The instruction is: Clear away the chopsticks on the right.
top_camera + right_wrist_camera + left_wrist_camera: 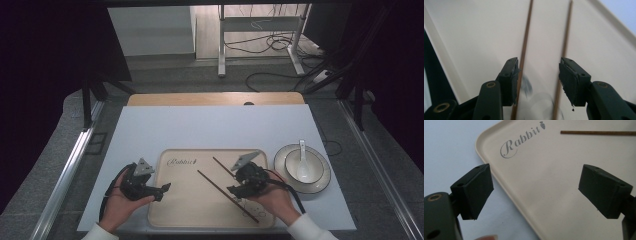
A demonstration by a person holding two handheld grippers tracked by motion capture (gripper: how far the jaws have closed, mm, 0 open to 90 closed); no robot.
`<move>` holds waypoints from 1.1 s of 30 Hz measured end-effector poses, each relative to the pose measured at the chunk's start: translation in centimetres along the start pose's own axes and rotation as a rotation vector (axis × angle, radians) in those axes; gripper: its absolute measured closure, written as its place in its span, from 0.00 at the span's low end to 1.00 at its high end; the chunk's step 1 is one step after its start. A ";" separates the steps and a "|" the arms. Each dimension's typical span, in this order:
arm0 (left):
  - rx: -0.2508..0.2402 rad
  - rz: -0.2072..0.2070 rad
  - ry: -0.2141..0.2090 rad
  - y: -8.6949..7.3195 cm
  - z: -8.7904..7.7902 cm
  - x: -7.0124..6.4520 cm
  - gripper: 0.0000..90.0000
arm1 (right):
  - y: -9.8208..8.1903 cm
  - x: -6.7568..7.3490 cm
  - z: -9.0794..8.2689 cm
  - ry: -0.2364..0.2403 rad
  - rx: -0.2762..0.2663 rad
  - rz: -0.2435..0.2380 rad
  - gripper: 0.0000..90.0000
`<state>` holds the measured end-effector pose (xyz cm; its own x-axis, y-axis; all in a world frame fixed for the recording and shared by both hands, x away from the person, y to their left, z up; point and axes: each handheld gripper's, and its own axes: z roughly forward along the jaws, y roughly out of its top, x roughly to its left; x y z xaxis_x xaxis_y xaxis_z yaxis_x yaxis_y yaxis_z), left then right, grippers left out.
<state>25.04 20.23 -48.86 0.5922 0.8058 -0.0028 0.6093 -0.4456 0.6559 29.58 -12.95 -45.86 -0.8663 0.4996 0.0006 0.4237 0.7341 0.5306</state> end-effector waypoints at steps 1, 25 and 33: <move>-0.001 -0.001 0.000 0.0 0.0 0.0 0.14 | 0.7 0.1 0.6 0.014 0.002 -0.007 0.55; 0.002 -0.001 -0.001 -0.2 0.0 0.3 0.14 | 6.1 -2.4 9.5 0.062 0.057 0.055 0.99; 0.006 0.002 0.002 -0.2 0.0 0.3 0.14 | 5.9 -2.0 9.5 0.139 0.035 0.062 0.99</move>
<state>25.11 20.51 -49.01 0.5922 0.8058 0.0003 0.6114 -0.4497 0.6511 36.32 -5.30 -50.76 -0.8654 0.4776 0.1512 0.4843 0.7205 0.4963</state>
